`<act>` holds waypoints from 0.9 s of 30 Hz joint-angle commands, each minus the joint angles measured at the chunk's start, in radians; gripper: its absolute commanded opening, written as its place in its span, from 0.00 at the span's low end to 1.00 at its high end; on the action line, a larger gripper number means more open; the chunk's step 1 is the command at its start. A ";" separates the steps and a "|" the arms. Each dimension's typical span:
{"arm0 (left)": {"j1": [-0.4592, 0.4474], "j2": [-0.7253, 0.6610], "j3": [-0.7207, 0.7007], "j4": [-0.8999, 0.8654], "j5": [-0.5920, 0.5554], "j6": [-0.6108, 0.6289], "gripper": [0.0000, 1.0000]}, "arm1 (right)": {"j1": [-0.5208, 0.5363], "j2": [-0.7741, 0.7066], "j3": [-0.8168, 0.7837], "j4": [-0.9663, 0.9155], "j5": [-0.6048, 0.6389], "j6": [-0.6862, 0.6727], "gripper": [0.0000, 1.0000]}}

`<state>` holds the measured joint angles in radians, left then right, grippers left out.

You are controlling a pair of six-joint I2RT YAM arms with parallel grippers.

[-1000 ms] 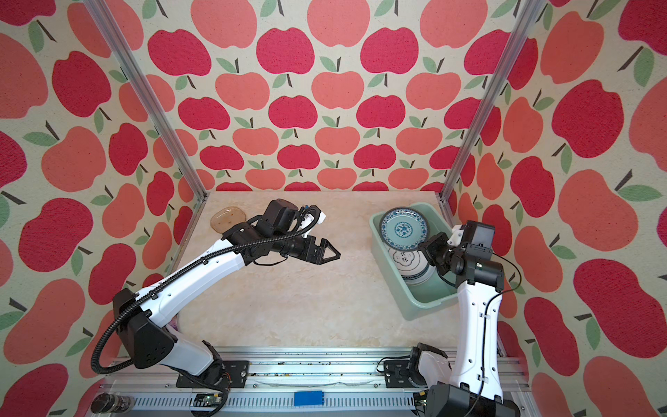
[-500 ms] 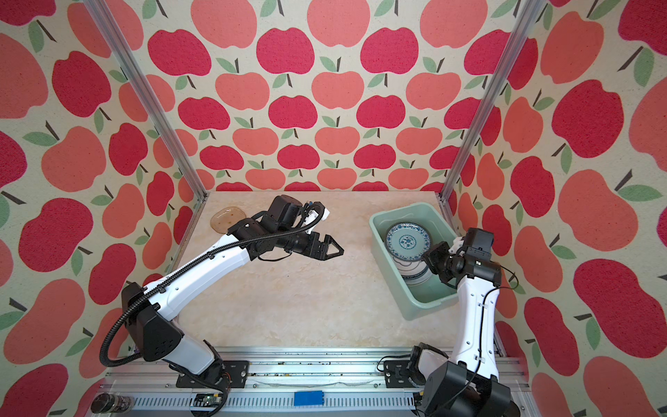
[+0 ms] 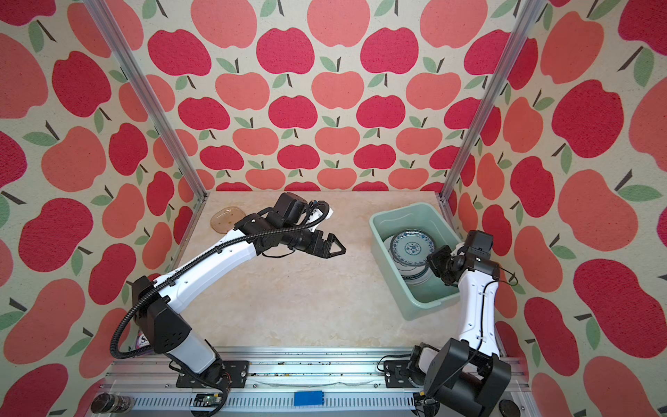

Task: Place the plates into the plastic bin on the countertop
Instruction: Place the plate in the plastic bin.

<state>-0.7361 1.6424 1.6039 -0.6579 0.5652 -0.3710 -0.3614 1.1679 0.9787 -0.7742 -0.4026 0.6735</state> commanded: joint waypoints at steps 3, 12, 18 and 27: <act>0.011 0.017 0.047 -0.025 0.004 0.017 0.99 | -0.007 0.035 -0.014 0.035 0.031 -0.065 0.00; 0.022 0.024 0.054 -0.036 0.006 0.020 0.99 | -0.007 0.112 -0.033 0.063 0.031 -0.095 0.00; 0.022 0.035 0.059 -0.036 0.009 0.018 0.99 | -0.005 0.156 -0.031 0.076 0.025 -0.114 0.00; 0.026 0.035 0.053 -0.030 0.011 0.020 0.99 | 0.001 0.188 -0.012 0.055 0.070 -0.159 0.00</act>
<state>-0.7174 1.6646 1.6318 -0.6697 0.5659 -0.3706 -0.3603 1.3392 0.9585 -0.7040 -0.3656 0.5320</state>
